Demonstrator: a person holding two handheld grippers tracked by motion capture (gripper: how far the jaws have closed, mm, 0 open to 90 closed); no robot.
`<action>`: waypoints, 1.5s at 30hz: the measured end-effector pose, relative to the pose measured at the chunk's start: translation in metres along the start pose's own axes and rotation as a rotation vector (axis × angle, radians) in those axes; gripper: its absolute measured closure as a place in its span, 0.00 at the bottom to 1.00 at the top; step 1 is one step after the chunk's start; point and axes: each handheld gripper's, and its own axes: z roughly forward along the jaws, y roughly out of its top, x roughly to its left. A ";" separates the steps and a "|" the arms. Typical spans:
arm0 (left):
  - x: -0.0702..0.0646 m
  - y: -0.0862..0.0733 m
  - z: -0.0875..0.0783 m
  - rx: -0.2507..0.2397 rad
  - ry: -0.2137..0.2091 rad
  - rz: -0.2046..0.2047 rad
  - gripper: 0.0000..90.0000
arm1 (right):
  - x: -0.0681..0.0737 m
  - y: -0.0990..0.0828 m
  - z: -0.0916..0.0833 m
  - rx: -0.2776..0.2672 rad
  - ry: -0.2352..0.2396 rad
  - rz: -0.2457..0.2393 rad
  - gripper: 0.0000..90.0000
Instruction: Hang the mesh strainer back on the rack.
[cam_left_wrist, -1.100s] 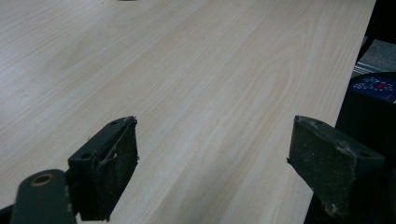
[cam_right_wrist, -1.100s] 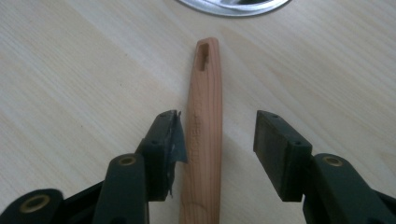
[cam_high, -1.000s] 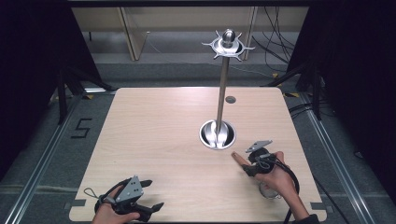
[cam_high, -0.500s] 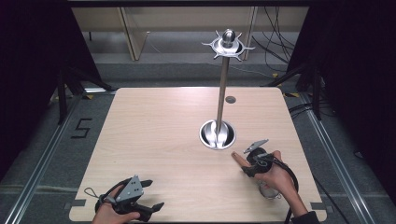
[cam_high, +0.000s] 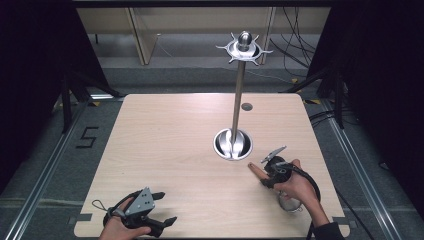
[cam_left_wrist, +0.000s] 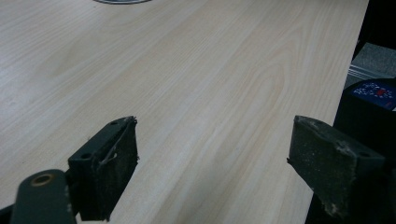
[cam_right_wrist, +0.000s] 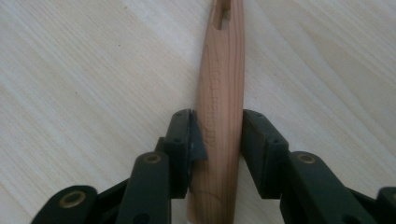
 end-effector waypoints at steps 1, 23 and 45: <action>0.000 0.000 0.001 -0.007 0.012 0.005 0.17 | 0.000 0.000 0.001 0.000 0.011 0.005 0.73; -0.002 -0.003 -0.001 -0.005 0.018 0.007 0.17 | -0.006 0.013 0.003 0.055 0.027 -0.113 0.76; -0.002 -0.001 -0.001 -0.007 0.016 0.027 0.17 | -0.023 -0.001 -0.045 -0.215 0.127 -0.027 0.77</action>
